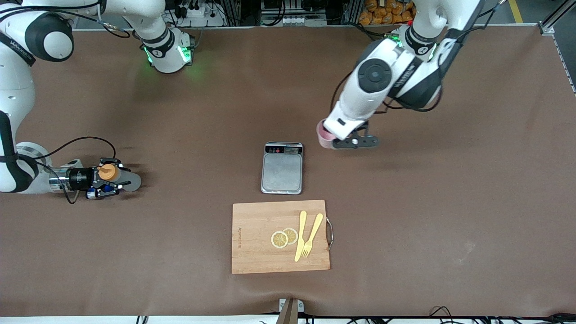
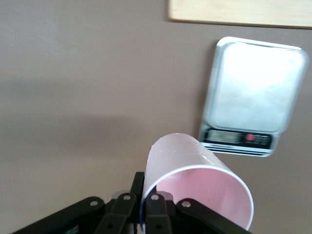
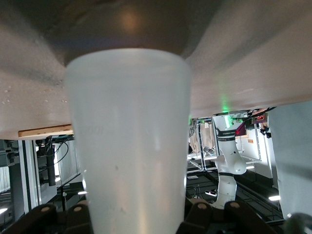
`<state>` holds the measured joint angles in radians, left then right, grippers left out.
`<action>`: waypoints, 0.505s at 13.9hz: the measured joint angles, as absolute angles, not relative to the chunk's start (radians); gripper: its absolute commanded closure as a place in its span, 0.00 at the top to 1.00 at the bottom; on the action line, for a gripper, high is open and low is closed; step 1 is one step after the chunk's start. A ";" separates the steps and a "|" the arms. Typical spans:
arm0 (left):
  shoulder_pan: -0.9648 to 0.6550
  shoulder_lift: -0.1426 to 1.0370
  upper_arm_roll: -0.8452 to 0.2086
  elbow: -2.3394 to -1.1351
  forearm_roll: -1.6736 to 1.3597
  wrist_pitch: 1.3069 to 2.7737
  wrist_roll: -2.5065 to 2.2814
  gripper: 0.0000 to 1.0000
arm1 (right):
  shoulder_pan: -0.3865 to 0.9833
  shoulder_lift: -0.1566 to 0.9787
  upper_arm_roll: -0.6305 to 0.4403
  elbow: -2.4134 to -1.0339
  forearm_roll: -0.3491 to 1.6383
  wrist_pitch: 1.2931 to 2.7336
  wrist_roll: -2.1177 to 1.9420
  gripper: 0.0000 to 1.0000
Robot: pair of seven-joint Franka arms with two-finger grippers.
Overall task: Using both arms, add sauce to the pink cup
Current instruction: 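Carry the pink cup with the left gripper over the scale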
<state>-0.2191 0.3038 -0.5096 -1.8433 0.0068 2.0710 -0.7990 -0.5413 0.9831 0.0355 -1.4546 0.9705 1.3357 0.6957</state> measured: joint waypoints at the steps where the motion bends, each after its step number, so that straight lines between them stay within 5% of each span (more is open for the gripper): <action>1: -0.243 0.342 -0.509 -1.804 0.007 2.071 -0.834 0.00 | -0.542 0.983 0.035 -1.452 0.971 1.334 0.696 0.00; 7: -0.334 0.538 -0.506 -1.624 0.007 2.087 -0.983 0.00 | -0.542 0.983 0.034 -1.444 0.972 1.334 0.696 0.00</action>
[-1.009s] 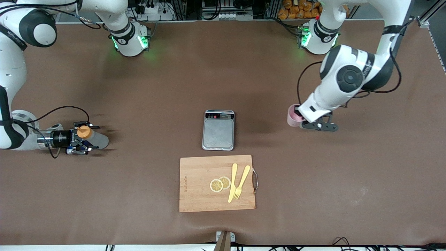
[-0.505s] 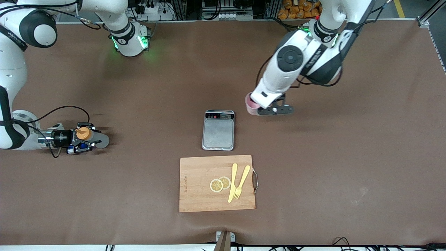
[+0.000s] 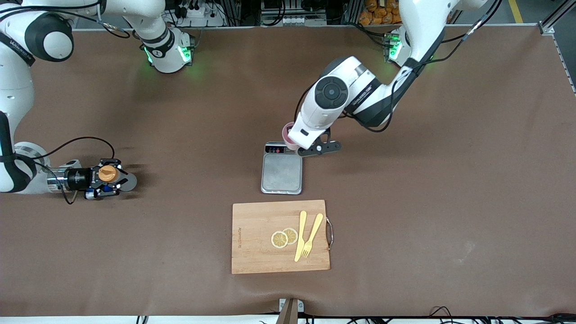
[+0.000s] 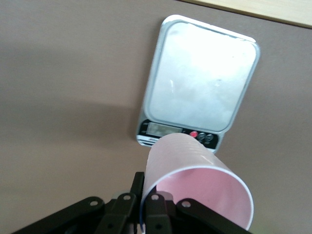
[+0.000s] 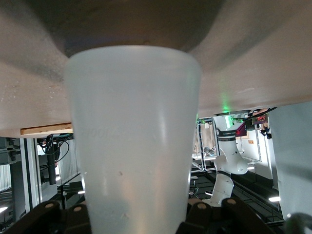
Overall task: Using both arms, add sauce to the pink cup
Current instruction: 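Carry the pink cup with the left gripper over the scale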
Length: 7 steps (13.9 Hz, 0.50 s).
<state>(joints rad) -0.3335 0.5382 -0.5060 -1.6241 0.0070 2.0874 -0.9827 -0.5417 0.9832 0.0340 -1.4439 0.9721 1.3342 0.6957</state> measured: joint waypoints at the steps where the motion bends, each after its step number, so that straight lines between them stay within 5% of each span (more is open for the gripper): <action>1: -0.337 0.565 -0.503 -1.604 0.013 2.103 -1.000 0.00 | -0.542 0.983 0.035 -1.441 0.972 1.334 0.696 0.00; 7: -0.432 0.698 -0.415 -1.472 0.079 2.181 -1.143 0.00 | -0.517 0.975 0.047 -1.410 0.973 1.330 0.705 0.00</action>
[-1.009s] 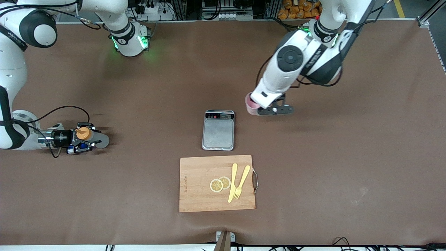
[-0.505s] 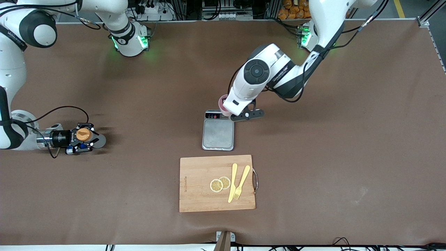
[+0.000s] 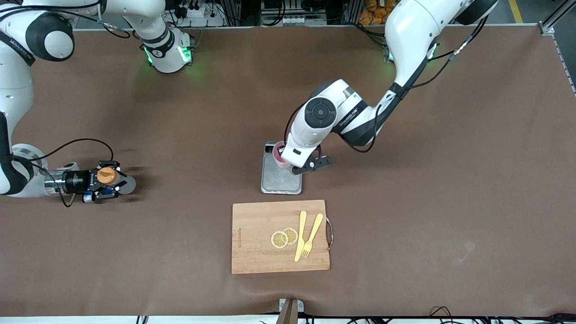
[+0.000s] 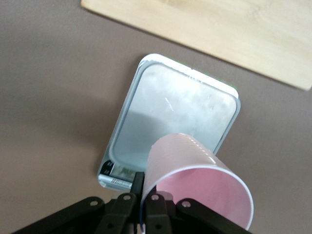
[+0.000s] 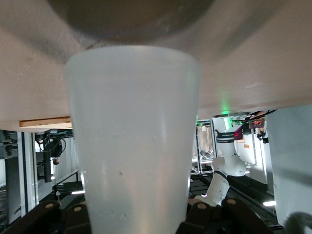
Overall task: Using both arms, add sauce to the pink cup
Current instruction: 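Set the cup on the scale with the left gripper while the right gripper lifts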
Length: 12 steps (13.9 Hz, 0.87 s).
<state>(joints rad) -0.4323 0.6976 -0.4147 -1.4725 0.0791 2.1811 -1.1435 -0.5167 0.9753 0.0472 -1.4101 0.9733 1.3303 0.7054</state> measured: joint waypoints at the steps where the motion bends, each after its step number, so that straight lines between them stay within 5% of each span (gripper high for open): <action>1: -0.473 0.710 -0.372 -1.459 0.079 2.195 -1.158 0.00 | -0.502 0.972 0.048 -1.406 0.974 1.330 0.708 0.00; 4: -0.571 0.735 -0.288 -1.444 0.079 2.231 -1.189 0.00 | -0.456 0.961 0.049 -1.398 0.990 1.331 0.739 0.00; 10: -0.586 0.760 -0.281 -1.441 0.079 2.274 -1.196 0.00 | -0.415 0.946 0.050 -1.398 1.025 1.329 0.784 0.00; 11: -0.589 0.764 -0.281 -1.441 0.079 2.279 -1.198 0.36 | -0.397 0.941 0.050 -1.397 1.026 1.330 0.800 0.00; 12: -0.591 0.764 -0.281 -1.441 0.079 2.281 -1.199 0.87 | -0.380 0.935 0.050 -1.397 1.028 1.335 0.823 0.00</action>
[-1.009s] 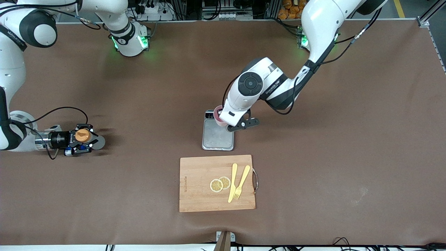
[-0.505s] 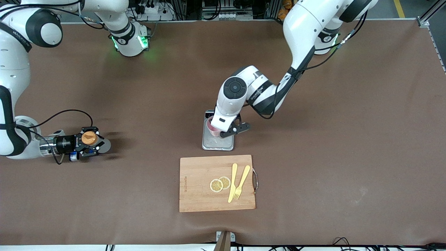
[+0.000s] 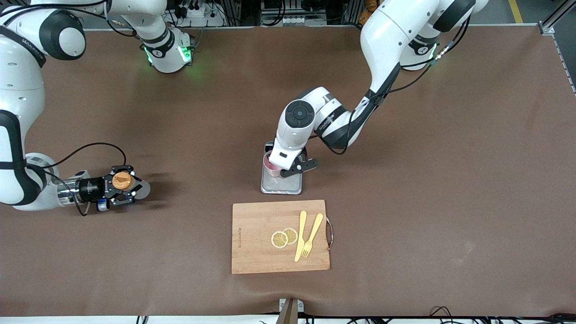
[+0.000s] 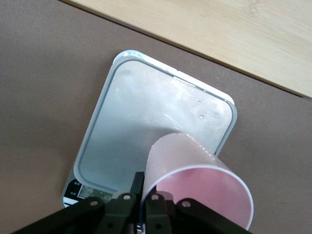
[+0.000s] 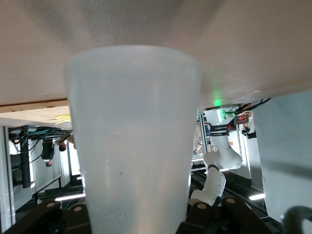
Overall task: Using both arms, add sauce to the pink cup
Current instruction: 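Set the cup on the scale with the left gripper while the right gripper lifts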
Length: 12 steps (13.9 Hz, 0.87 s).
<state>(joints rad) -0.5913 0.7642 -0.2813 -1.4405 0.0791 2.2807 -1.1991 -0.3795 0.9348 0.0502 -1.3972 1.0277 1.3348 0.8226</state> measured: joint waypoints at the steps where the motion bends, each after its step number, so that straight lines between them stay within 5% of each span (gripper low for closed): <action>1: -0.592 0.764 -0.281 -1.438 0.079 2.281 -1.201 1.00 | -0.365 0.929 0.050 -1.397 1.030 1.344 0.845 0.00; 6: -0.588 0.748 -0.281 -1.408 0.079 2.262 -1.202 1.00 | -0.332 0.915 0.050 -1.397 1.035 1.380 0.890 0.00; 12: -0.547 0.610 -0.283 -1.399 0.079 2.072 -1.174 1.00 | -0.251 0.881 0.048 -1.396 1.034 1.461 1.040 0.00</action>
<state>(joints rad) -0.5468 0.6105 -0.2827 -1.3987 0.0791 2.0718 -1.1740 -0.2513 0.8813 0.0481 -1.3960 1.0343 1.4608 1.0402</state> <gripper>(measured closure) 0.000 0.784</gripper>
